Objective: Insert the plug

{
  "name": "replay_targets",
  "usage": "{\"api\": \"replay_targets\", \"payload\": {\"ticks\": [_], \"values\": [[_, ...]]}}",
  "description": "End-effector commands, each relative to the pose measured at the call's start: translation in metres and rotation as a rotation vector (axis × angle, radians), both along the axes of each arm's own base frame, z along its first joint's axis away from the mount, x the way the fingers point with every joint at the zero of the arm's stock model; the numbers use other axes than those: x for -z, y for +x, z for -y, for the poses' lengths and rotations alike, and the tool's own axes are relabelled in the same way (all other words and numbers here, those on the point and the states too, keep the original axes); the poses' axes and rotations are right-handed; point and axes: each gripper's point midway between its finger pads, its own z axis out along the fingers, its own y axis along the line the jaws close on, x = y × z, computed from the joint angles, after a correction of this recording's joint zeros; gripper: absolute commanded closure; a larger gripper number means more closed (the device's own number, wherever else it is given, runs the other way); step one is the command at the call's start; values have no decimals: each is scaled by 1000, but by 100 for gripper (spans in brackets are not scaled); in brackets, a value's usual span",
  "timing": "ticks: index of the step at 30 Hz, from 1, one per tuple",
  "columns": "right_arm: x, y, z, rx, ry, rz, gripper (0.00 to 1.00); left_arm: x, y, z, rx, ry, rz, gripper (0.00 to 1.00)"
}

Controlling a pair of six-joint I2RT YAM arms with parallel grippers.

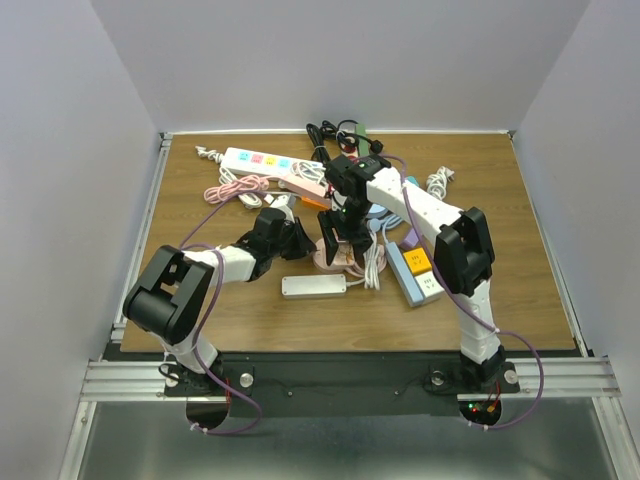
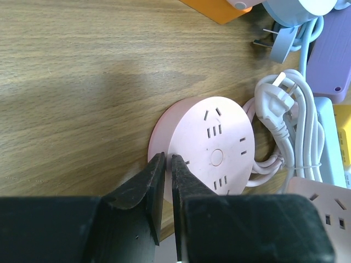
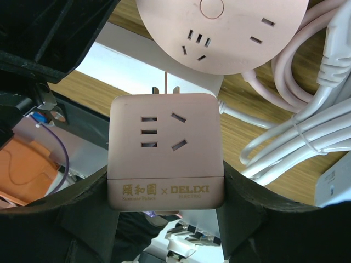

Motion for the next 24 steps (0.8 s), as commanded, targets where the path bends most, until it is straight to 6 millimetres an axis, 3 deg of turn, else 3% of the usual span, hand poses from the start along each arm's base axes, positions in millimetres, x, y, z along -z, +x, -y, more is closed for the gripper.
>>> {"api": "replay_targets", "payload": {"ticks": [1, 10, 24], "values": [[-14, -9, 0, 14, 6, -35, 94, -21, -4, 9, 46, -32, 58, 80], [4, -10, 4, 10, -37, -66, 95, -24, -5, 8, 48, -26, 70, 80], [20, -7, 11, 46, -70, -117, 95, -13, -4, 10, 68, -5, 54, 80]]}}
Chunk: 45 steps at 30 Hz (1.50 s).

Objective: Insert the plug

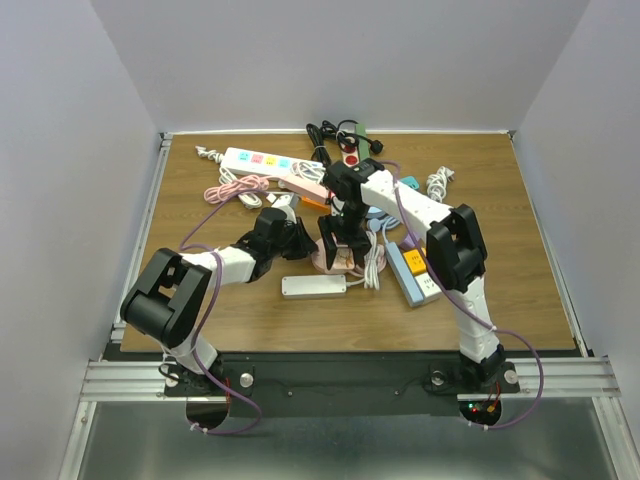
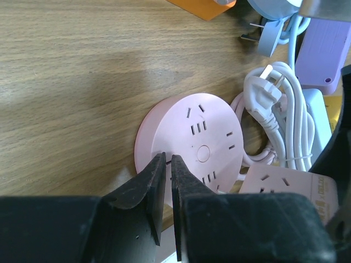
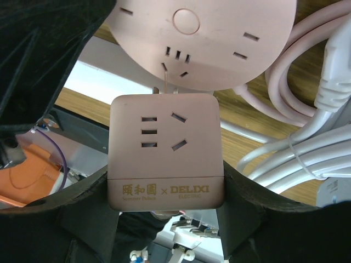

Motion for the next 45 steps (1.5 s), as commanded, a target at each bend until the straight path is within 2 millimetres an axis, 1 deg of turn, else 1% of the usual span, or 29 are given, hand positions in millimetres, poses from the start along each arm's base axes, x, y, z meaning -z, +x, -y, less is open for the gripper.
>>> {"api": "replay_targets", "payload": {"ticks": [1, 4, 11, 15, 21, 26, 30, 33, 38, 42, 45], "values": [[0, -9, 11, 31, -35, -69, 95, -4, 0, 5, 34, -3, 29, 80], [2, -10, 15, 40, -44, -81, 95, -4, 0, 6, 39, -2, 31, 80], [4, -5, 11, 46, -40, -80, 96, -5, 0, 8, 48, -6, 31, 80], [1, 0, 6, 50, -21, -71, 96, 0, 0, 8, 50, 0, 23, 80], [-1, 2, 3, 54, -11, -70, 96, 7, -1, 10, 57, 4, 9, 81], [4, 2, 4, 49, -20, -75, 97, 5, 0, 10, 58, 4, 15, 81], [0, 13, -1, 54, -8, -39, 97, 8, -1, 11, 61, 5, 8, 81], [3, 9, 0, 54, -12, -57, 97, 8, -2, 11, 63, 5, 7, 81], [5, 10, 1, 51, -21, -56, 97, 7, -1, 11, 64, 4, 12, 81], [10, 5, 7, 51, -47, -65, 97, 8, -1, 11, 62, 3, 9, 81], [13, 9, 7, 54, -56, -58, 98, 10, -2, 12, 66, 4, 4, 81]]}}
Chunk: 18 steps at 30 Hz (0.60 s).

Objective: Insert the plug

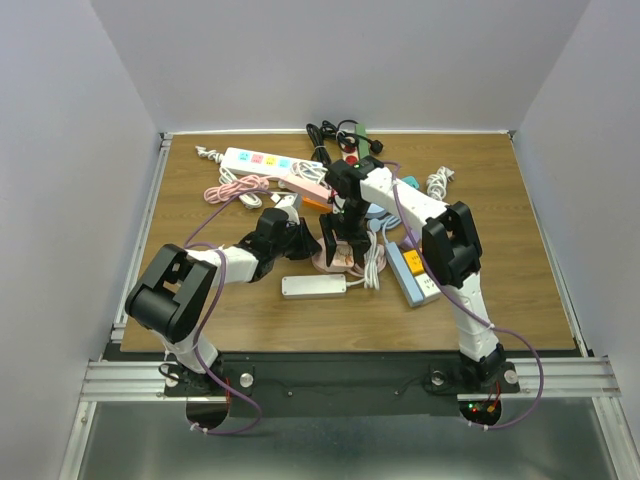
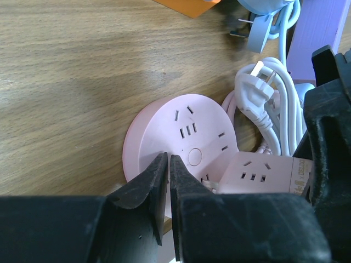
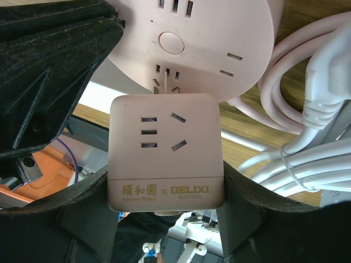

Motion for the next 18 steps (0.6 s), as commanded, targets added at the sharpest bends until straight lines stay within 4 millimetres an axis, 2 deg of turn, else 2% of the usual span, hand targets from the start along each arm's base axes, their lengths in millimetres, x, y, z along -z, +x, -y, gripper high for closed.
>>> {"api": "replay_targets", "payload": {"ticks": [1, 6, 11, 18], "values": [[3, 2, 6, 9, -44, -3, 98, 8, -2, 2, 22, 27, -9, 81], [11, 7, 8, 20, -80, 6, 98, 9, -3, 1, 18, 28, -13, 81], [9, 15, 9, 44, -106, 43, 98, 8, -3, 2, 22, 23, -9, 81], [14, 18, 1, 61, -123, 52, 98, 6, -3, 3, 34, 15, -5, 81]]}}
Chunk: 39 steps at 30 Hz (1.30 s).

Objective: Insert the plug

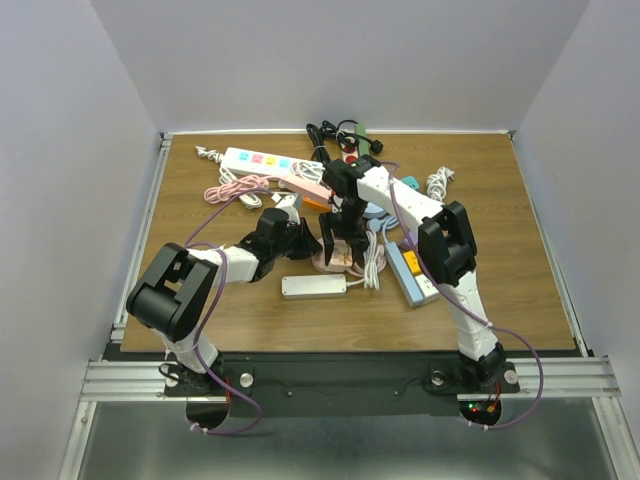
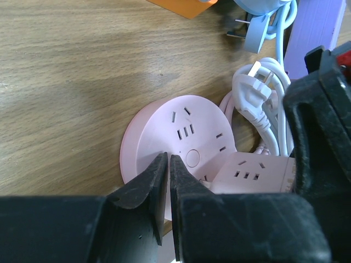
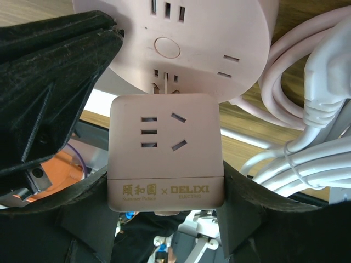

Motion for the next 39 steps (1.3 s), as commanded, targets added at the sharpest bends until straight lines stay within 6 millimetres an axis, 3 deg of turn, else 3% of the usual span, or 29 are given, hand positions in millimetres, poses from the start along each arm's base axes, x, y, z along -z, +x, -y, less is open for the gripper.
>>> {"api": "replay_targets", "payload": {"ticks": [1, 11, 18, 24, 32, 39], "values": [[9, 12, -2, 18, -60, 45, 98, 6, -4, 2, 30, 21, -10, 81], [11, 33, -8, 62, -97, 120, 98, 4, -6, 6, 53, 4, -5, 81], [9, 43, -8, 85, -122, 168, 96, 14, -9, 4, 48, 11, -25, 82], [17, 40, -4, 75, -143, 153, 96, 15, 2, -11, -24, 32, -4, 81], [17, 47, -10, 104, -127, 155, 95, 32, 16, -36, -118, 64, -36, 66], [16, 53, -11, 114, -130, 173, 76, 45, 13, -30, -85, 32, -79, 64]]}}
